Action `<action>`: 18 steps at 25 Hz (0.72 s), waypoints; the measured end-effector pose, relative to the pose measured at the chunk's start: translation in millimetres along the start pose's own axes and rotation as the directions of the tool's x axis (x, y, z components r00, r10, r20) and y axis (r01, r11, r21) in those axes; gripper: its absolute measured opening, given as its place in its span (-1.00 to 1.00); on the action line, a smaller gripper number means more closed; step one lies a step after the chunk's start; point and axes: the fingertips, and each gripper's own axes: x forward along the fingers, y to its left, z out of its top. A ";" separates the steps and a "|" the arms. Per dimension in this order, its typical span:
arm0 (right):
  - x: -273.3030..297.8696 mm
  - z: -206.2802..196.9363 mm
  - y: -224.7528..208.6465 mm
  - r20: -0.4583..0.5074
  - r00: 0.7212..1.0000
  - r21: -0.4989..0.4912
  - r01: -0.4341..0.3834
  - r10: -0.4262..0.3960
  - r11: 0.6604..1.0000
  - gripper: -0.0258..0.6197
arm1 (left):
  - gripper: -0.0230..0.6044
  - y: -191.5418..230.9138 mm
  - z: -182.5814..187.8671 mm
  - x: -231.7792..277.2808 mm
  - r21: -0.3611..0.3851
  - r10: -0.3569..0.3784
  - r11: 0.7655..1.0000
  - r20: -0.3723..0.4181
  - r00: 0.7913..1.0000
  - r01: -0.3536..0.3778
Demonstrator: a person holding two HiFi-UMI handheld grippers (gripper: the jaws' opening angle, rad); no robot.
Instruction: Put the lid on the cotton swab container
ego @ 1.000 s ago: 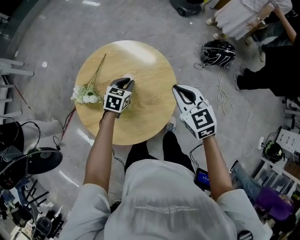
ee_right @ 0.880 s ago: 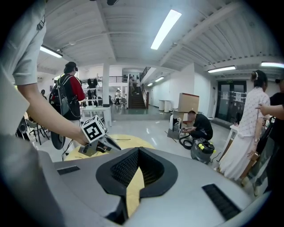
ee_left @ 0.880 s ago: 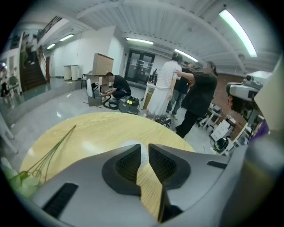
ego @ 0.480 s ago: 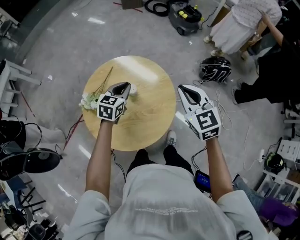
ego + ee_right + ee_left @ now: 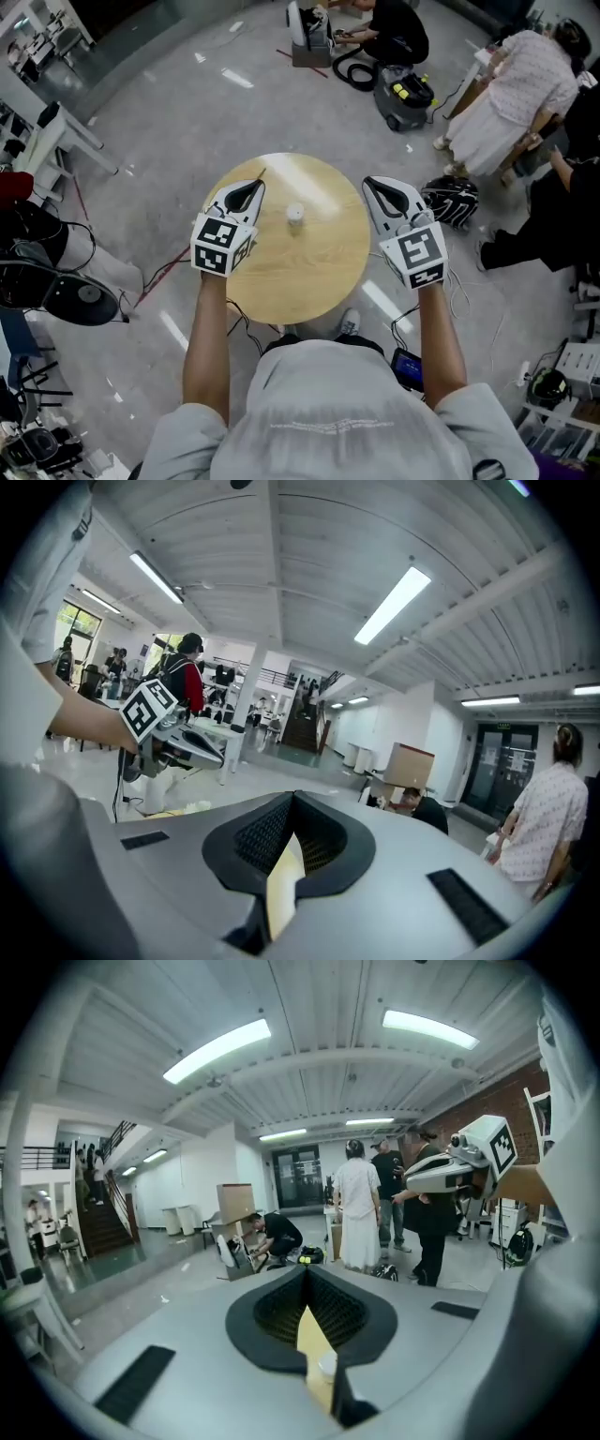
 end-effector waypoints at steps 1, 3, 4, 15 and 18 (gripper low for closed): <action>1.2 6.5 3.1 0.009 1.000 -0.015 -0.012 0.012 1.000 -0.84 | -0.87 2.0 9.0 -8.1 0.012 0.014 1.000 0.017 1.000 -0.014; 2.6 21.3 11.9 0.033 0.999 -0.035 -0.040 0.041 0.999 -0.84 | -0.87 4.5 24.8 -23.9 0.038 0.038 0.998 0.045 0.998 -0.039; 2.9 29.3 16.3 0.046 0.997 -0.042 -0.053 0.055 0.998 -0.84 | -0.87 5.4 31.8 -31.4 0.051 0.049 0.997 0.058 0.997 -0.052; -1.3 78.6 35.9 0.089 0.987 -0.113 -0.124 0.134 0.986 -0.84 | -0.87 -4.2 86.8 -71.8 0.210 0.098 0.970 0.125 0.987 -0.123; -0.3 84.5 38.5 0.095 0.984 -0.122 -0.137 0.149 0.983 -0.84 | -0.87 -11.1 93.4 -73.4 0.232 0.090 0.965 0.132 0.987 -0.119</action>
